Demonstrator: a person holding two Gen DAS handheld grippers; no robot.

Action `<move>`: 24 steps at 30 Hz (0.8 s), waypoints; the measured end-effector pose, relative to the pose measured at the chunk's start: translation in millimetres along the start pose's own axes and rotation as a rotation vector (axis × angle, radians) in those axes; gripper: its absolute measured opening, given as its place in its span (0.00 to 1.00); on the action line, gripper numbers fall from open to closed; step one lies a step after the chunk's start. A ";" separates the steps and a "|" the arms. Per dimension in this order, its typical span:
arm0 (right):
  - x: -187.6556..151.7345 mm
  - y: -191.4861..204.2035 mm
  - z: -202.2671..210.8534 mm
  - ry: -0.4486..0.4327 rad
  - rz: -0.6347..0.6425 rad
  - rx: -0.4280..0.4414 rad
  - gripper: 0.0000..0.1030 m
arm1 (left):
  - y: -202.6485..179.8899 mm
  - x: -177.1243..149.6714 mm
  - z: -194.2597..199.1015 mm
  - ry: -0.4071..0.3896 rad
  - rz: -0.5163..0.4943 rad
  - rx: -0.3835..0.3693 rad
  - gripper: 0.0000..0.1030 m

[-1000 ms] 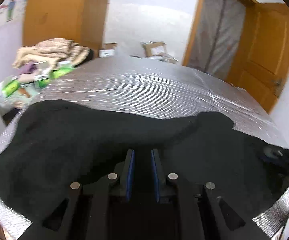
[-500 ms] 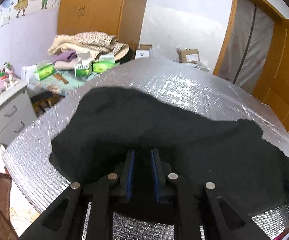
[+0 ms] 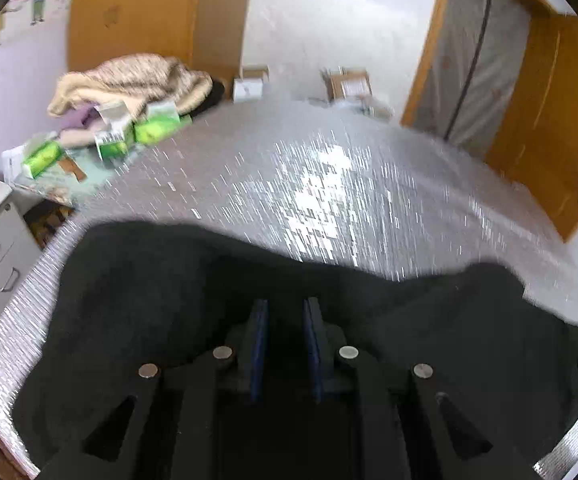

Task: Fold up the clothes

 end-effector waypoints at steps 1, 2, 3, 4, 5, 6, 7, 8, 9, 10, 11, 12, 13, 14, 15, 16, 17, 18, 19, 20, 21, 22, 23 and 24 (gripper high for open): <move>2.7 7.1 -8.2 0.017 0.013 0.013 0.20 | 5.8 2.3 -0.3 0.001 0.008 0.011 0.18; 6.0 14.5 -17.0 0.034 0.026 0.026 0.20 | 11.5 4.6 -0.5 0.002 0.017 0.023 0.18; 8.6 20.9 -29.3 0.055 0.035 0.030 0.20 | 16.6 5.4 -5.0 0.018 0.024 0.026 0.18; 10.1 25.8 -44.4 0.079 0.043 0.027 0.20 | 21.4 5.9 -10.4 0.037 0.031 0.027 0.18; 11.6 30.7 -59.4 0.104 0.050 0.023 0.20 | 25.1 5.2 -15.2 0.052 0.038 0.017 0.18; 13.0 35.6 -74.5 0.128 0.057 0.020 0.20 | 26.3 3.7 -19.7 0.069 0.048 0.008 0.18; 14.8 37.4 -88.1 0.150 0.054 0.015 0.20 | 27.9 3.3 -23.6 0.076 0.064 -0.007 0.18; 16.7 34.3 -99.8 0.165 0.037 0.006 0.20 | 30.0 4.2 -26.1 0.073 0.072 -0.013 0.17; 19.3 27.1 -109.1 0.169 0.009 -0.012 0.20 | 31.3 4.3 -26.7 0.070 0.082 -0.014 0.17; 22.5 17.3 -116.3 0.169 -0.026 -0.039 0.20 | 32.4 4.3 -27.1 0.067 0.092 -0.015 0.17; 25.6 6.7 -120.1 0.165 -0.080 -0.037 0.15 | 34.6 4.5 -28.0 0.061 0.106 -0.019 0.17; 28.8 -4.8 -120.1 0.158 -0.152 -0.002 0.10 | 37.0 4.8 -28.9 0.055 0.121 -0.023 0.16; 31.1 -13.0 -118.3 0.147 -0.200 0.019 0.04 | 41.1 4.7 -30.1 0.048 0.141 -0.030 0.13; 32.5 -17.7 -114.6 0.133 -0.223 0.024 0.02 | 44.1 3.7 -31.3 0.041 0.157 -0.036 0.10; 33.9 -22.5 -110.9 0.119 -0.245 0.030 0.02 | 48.0 3.7 -32.7 0.032 0.171 -0.043 0.10; 34.9 -25.5 -106.2 0.100 -0.256 0.025 0.03 | 49.6 3.1 -32.9 0.023 0.180 -0.048 0.09; 35.3 -25.9 -101.1 0.081 -0.256 0.010 0.05 | 50.8 2.4 -32.7 0.014 0.188 -0.051 0.09; 35.4 -24.8 -96.9 0.066 -0.254 -0.006 0.07 | 50.6 1.8 -31.6 0.005 0.191 -0.052 0.09; 35.2 -21.4 -93.6 0.054 -0.246 -0.018 0.13 | 50.1 1.2 -30.3 -0.003 0.192 -0.053 0.09; 34.8 -15.7 -92.7 0.053 -0.235 -0.013 0.16 | 48.9 1.1 -29.3 -0.008 0.187 -0.052 0.09; 34.8 -9.2 -93.5 0.059 -0.222 0.003 0.17 | 47.7 1.1 -28.4 -0.012 0.181 -0.051 0.10; 35.9 -2.3 -95.9 0.066 -0.211 0.017 0.17 | 46.4 1.1 -27.5 -0.016 0.176 -0.050 0.10; 38.4 5.0 -100.1 0.075 -0.200 0.029 0.17 | 46.3 1.1 -28.3 -0.014 0.175 -0.051 0.10; 40.9 12.2 -104.3 0.083 -0.190 0.042 0.17 | 46.4 1.0 -29.5 -0.010 0.176 -0.052 0.10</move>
Point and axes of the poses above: each gripper's, at about its wrist camera, not at the fingertips, and z roughly against the way its jaws point, y to its left, x to its top, the point moved 4 cm from there along -z, roughly the way its jaws point, and after that the axes turned 11 degrees about -z, right-handed, at the moved point
